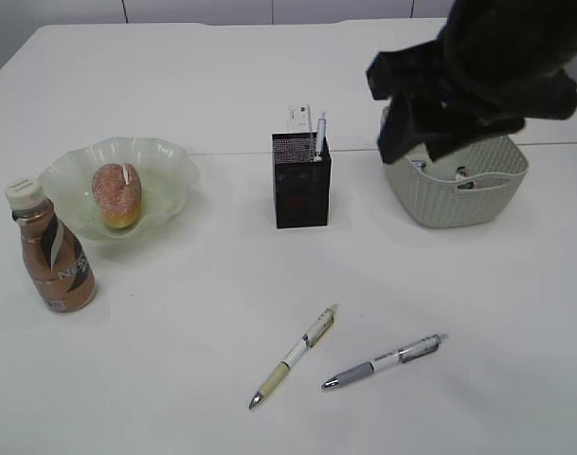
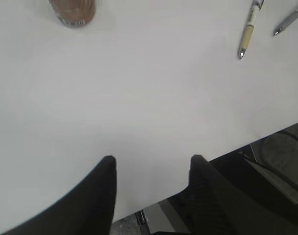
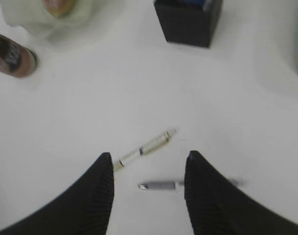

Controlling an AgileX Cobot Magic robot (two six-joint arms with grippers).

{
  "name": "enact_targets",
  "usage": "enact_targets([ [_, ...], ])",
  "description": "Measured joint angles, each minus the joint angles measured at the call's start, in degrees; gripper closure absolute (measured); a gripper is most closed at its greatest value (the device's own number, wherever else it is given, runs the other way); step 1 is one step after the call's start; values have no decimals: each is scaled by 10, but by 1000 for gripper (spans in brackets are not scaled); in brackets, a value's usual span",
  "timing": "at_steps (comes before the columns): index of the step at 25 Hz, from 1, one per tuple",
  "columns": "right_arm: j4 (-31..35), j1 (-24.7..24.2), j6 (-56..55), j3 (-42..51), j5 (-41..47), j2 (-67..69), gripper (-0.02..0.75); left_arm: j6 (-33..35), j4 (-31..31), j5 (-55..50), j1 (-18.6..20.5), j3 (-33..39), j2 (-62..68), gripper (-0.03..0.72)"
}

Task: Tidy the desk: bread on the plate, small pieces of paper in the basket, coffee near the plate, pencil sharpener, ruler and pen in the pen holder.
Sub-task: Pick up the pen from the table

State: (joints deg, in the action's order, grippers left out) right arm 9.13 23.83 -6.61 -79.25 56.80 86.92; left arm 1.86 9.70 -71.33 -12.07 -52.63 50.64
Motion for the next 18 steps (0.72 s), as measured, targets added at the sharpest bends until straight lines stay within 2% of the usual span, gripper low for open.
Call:
enact_targets([
  [4, -68, 0, -49, 0, 116, -6, 342, 8, 0, 0, 0, -39, 32, 334],
  [11, -153, 0, -94, 0, 135, -10, 342, 31, 33, 0, -7, -80, 114, 334],
  [14, -199, 0, -108, 0, 136, -18, 342, 40, 35, 0, -42, -92, 153, 334],
  [18, -212, 0, -108, 0, 137, -49, 342, 42, 34, 1, -122, -114, 205, 334],
])
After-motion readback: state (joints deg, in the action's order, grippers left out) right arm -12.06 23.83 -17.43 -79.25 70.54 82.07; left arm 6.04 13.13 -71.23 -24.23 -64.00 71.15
